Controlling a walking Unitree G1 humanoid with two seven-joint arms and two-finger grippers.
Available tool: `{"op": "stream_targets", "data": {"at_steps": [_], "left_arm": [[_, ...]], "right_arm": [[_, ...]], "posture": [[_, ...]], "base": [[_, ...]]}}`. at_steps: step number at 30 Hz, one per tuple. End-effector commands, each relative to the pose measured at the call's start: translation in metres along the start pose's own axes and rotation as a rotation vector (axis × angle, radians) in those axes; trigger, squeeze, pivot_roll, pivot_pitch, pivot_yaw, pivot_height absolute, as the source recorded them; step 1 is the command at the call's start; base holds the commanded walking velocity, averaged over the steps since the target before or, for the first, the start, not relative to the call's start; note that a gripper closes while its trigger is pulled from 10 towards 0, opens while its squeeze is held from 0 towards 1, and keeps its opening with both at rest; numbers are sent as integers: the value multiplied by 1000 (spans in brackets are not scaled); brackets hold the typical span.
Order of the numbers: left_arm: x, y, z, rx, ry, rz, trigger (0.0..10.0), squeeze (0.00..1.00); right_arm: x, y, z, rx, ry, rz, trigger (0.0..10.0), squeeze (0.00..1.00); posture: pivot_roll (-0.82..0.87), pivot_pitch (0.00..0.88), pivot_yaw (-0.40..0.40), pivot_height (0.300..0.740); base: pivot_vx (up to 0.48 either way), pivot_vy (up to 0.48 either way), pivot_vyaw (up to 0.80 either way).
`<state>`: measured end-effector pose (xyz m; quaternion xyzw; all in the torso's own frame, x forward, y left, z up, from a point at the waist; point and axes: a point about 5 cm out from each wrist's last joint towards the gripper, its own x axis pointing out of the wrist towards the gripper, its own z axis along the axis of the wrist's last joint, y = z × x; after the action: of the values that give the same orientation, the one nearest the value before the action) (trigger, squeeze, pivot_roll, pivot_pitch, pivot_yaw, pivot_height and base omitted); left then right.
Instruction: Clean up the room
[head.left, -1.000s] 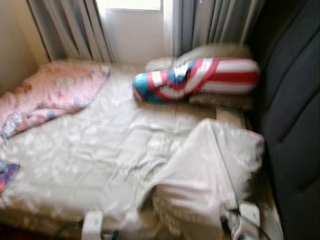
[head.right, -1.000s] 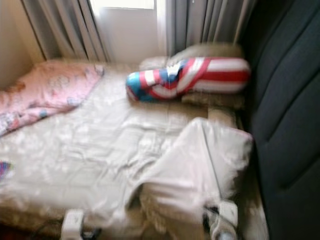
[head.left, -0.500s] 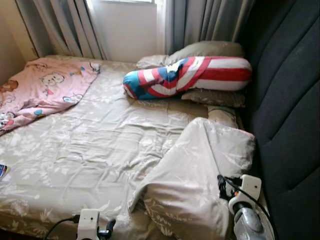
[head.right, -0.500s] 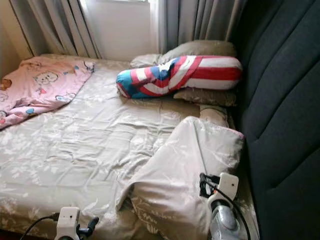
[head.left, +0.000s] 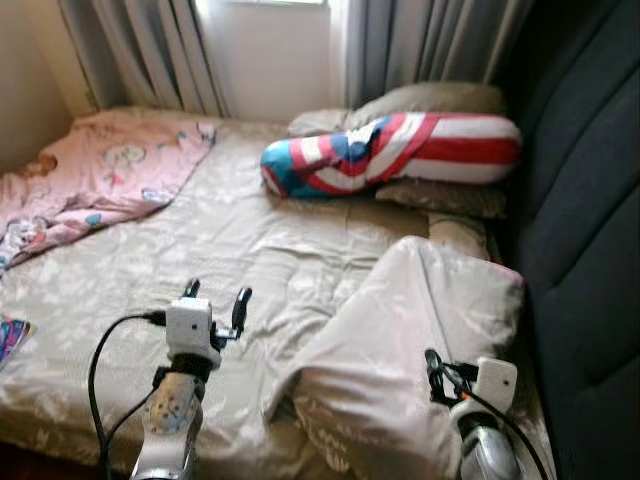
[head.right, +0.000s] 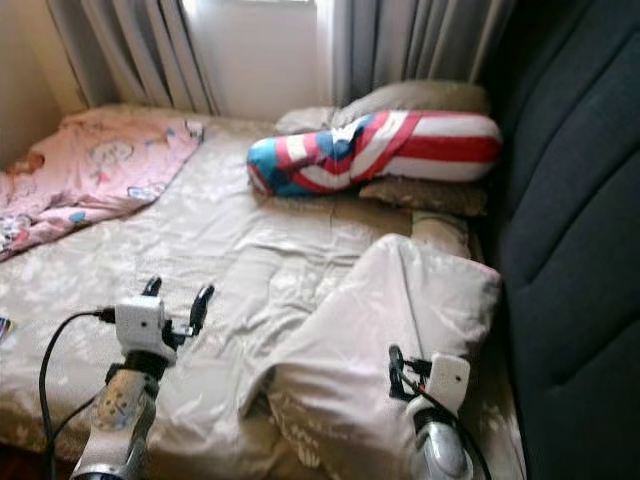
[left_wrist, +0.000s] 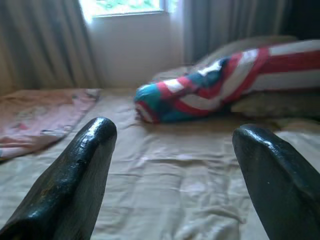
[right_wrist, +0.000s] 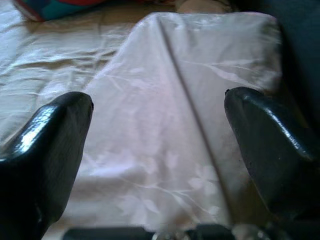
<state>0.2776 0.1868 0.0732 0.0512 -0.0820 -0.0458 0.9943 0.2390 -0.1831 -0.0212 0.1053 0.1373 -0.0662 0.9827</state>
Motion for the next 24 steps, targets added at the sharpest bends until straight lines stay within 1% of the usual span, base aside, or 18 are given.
{"op": "stream_targets", "data": {"at_steps": [1,2,5,7,10,14,15,17,22,23,24], "left_arm": [[-14,-3,-18,-39,93,-11,10000,0],[-14,-3,-18,-39,93,-11,10000,0],[-20,-2,-16,-45,77,-1,10000,0],[-27,-3,-15,-48,86,1,10000,0],[-30,-5,-14,-52,103,6,10000,0],[-27,-9,-8,-69,108,0,10000,0],[-23,-10,-6,-70,101,-2,10000,0],[-20,-9,-4,-71,94,-5,10000,0],[-16,-8,2,-71,98,-8,10000,0],[-15,-8,3,-71,99,-8,10000,0],[-15,-8,3,-71,99,-8,10000,0]], "right_arm": [[-1,-1,-1,-10,7,1,10000,0],[-1,-1,-1,-10,7,1,10000,0],[-1,-1,3,-9,-17,9,10000,0],[-1,-3,6,-8,-32,9,10000,0],[0,-5,6,-15,-29,0,10000,0],[1,-5,7,-24,-19,-3,10000,0],[2,-5,6,-27,-5,-9,10000,0],[3,-4,5,-39,19,-13,10000,0],[3,-4,5,-44,24,-12,10000,0],[2,-4,7,-38,-5,-11,10000,0],[2,-4,7,-38,-5,-11,10000,0]], "posture": [[4,0,-43,740],[4,0,-43,740],[2,0,-46,740],[6,0,-50,740],[4,0,-51,740],[2,0,-53,740],[0,0,-53,740],[0,0,-53,731],[-4,0,-52,706],[-1,0,-53,697],[-1,0,-53,697]], "base": [[0,0,0],[0,0,0],[0,0,0],[0,0,0],[0,0,0],[0,0,0],[0,0,0],[0,0,0],[0,0,0],[0,0,0],[0,0,0]]}}
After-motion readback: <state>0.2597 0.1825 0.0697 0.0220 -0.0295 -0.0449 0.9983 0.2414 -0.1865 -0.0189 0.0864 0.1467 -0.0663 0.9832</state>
